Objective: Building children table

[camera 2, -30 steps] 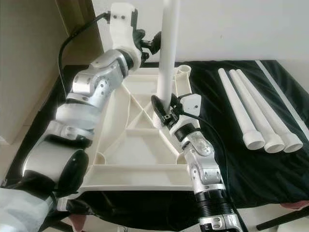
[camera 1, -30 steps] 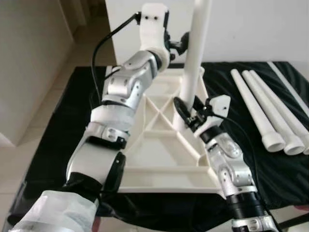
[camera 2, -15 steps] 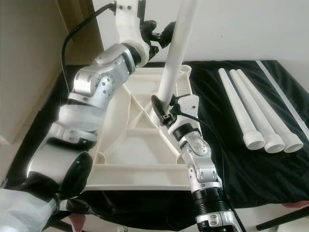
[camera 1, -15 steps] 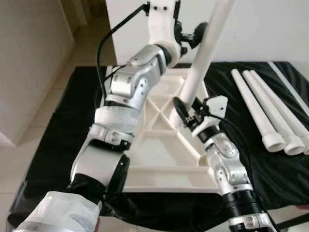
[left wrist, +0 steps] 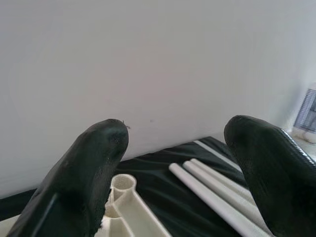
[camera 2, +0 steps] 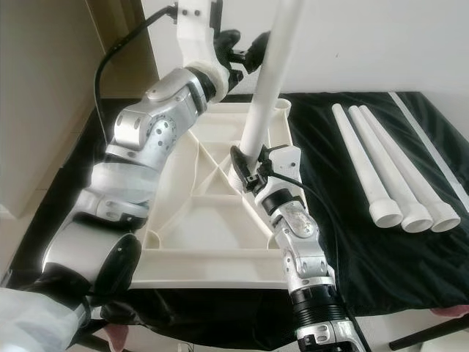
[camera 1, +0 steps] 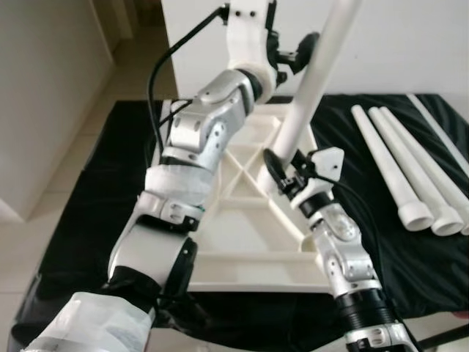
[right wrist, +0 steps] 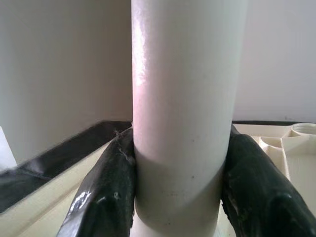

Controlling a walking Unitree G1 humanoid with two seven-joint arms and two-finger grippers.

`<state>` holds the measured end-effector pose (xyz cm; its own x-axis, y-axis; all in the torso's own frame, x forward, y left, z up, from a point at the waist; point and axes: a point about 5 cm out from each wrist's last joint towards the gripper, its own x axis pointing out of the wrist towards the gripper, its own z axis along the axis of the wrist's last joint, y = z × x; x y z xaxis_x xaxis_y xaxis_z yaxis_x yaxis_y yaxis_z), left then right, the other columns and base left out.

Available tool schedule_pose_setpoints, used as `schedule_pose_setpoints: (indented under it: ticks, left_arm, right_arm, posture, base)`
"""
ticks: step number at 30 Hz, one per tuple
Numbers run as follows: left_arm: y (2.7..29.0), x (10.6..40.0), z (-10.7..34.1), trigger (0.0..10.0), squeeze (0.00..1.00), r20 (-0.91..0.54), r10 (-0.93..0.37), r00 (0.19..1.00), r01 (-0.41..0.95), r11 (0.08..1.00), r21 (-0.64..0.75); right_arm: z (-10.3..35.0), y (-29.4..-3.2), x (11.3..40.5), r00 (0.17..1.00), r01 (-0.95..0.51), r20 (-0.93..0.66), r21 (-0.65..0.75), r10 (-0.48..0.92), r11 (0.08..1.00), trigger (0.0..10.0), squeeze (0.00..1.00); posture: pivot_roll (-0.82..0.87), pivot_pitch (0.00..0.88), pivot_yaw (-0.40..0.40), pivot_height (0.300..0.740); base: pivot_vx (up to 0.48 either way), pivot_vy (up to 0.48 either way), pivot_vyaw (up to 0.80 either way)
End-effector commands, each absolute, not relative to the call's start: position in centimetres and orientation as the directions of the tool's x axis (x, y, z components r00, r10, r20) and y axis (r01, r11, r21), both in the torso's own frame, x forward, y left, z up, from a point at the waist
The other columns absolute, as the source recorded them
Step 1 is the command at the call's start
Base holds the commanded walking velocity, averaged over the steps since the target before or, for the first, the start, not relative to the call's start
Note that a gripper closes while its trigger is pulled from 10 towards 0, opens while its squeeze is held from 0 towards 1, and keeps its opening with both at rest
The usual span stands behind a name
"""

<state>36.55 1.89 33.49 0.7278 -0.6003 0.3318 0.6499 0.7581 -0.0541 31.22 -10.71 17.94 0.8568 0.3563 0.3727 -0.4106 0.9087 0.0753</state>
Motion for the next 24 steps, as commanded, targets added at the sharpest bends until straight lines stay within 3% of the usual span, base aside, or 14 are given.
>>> schedule_pose_setpoints:
  ticks: [1,3,10,19,21,24]
  left_arm:
    - [2.5,36.7,31.2,10.0,0.00,0.286,-0.663,0.692,0.699,0.714,-0.033]
    - [3.5,36.3,27.9,10.0,0.00,0.227,-0.662,0.715,0.697,0.702,-0.147]
    - [4.1,35.4,25.2,10.0,0.00,0.185,-0.656,0.732,0.681,0.712,-0.170]
    - [5.1,33.6,21.6,10.0,0.00,0.109,-0.731,0.674,0.739,0.667,-0.097]
    - [5.5,32.7,19.2,10.0,0.00,-0.001,-0.775,0.632,0.775,0.632,-0.008]
    - [5.6,32.4,18.1,10.0,0.00,-0.056,-0.784,0.618,0.786,0.619,0.002]
  right_arm:
    - [18.8,-11.6,31.1,0.855,-0.378,0.422,0.106,0.303,0.920,10.0,0.00]
    - [18.7,-12.4,31.1,0.870,-0.341,0.423,0.143,0.254,0.929,10.0,0.00]
    - [18.8,-13.3,31.0,0.885,-0.285,0.425,0.172,0.190,0.943,10.0,0.00]
    - [18.7,-15.5,31.2,0.905,-0.188,0.414,0.191,0.095,0.963,10.0,0.00]
    - [18.7,-16.2,31.2,0.908,-0.167,0.411,0.190,0.076,0.968,10.0,0.00]
    - [18.7,-16.4,31.2,0.908,-0.162,0.412,0.185,0.073,0.969,10.0,0.00]
  posture:
    - [-0.02,0.000,0.031,0.740]
    - [-0.02,0.000,0.034,0.740]
    - [-0.03,0.000,0.029,0.740]
    - [-0.03,0.000,0.025,0.740]
    - [-0.02,0.000,0.021,0.740]
    - [-0.02,0.000,0.020,0.740]
  base:
    - [0.000,0.000,0.00]
    - [0.000,0.000,0.00]
    - [0.000,0.000,0.00]
    - [0.000,0.000,0.00]
    - [0.000,0.000,0.00]
    - [0.000,0.000,0.00]
